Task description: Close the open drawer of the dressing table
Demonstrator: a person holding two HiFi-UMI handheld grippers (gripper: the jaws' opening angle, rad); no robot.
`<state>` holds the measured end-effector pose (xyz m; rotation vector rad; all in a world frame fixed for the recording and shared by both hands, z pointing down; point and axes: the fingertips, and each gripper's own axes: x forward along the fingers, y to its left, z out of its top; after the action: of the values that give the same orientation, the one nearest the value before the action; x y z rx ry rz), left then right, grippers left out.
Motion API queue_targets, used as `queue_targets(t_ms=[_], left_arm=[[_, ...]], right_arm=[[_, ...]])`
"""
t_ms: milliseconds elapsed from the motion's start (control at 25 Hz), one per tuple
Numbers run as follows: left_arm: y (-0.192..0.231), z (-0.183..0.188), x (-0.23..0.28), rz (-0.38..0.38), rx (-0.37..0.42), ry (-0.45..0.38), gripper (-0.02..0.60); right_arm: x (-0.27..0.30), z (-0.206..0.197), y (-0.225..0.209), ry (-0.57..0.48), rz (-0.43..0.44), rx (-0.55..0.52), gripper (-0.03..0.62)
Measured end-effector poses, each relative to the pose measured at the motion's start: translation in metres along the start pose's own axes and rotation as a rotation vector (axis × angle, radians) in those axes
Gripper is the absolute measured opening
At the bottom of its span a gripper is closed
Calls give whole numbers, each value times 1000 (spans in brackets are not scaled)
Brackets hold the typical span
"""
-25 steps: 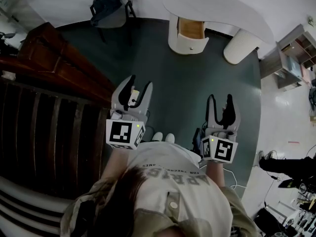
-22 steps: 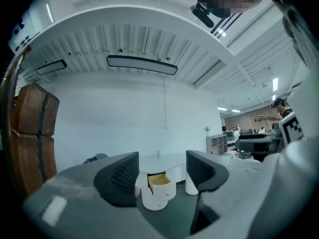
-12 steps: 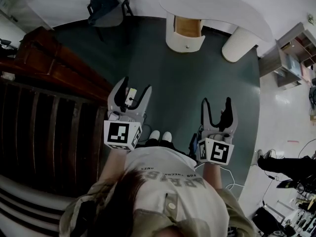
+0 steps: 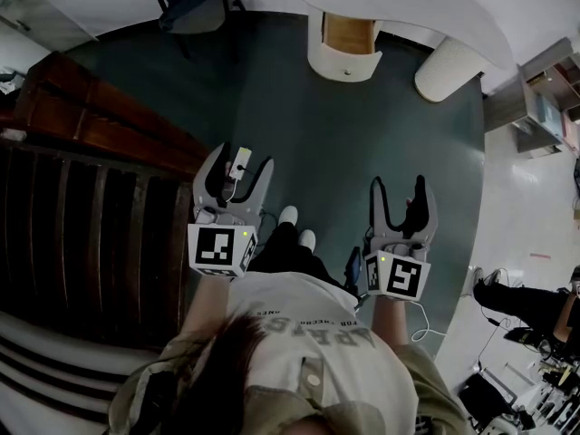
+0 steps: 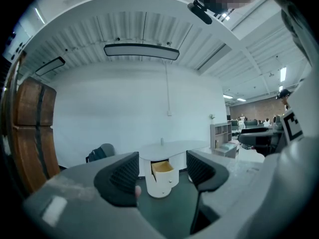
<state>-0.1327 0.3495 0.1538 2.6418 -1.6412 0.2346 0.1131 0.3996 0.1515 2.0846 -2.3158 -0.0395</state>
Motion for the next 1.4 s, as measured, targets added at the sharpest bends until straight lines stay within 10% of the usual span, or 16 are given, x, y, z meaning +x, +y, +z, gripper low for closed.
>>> queue_targets(t_ms=[760,1400], left_arm=[[94,33,120,-51,5,-80,302],[130,-11,193,-37,-33,51,302]], right_arm=[[132,17,11,-28,-60,-46,319],[202,-26,-20,82,-99,-38,319]])
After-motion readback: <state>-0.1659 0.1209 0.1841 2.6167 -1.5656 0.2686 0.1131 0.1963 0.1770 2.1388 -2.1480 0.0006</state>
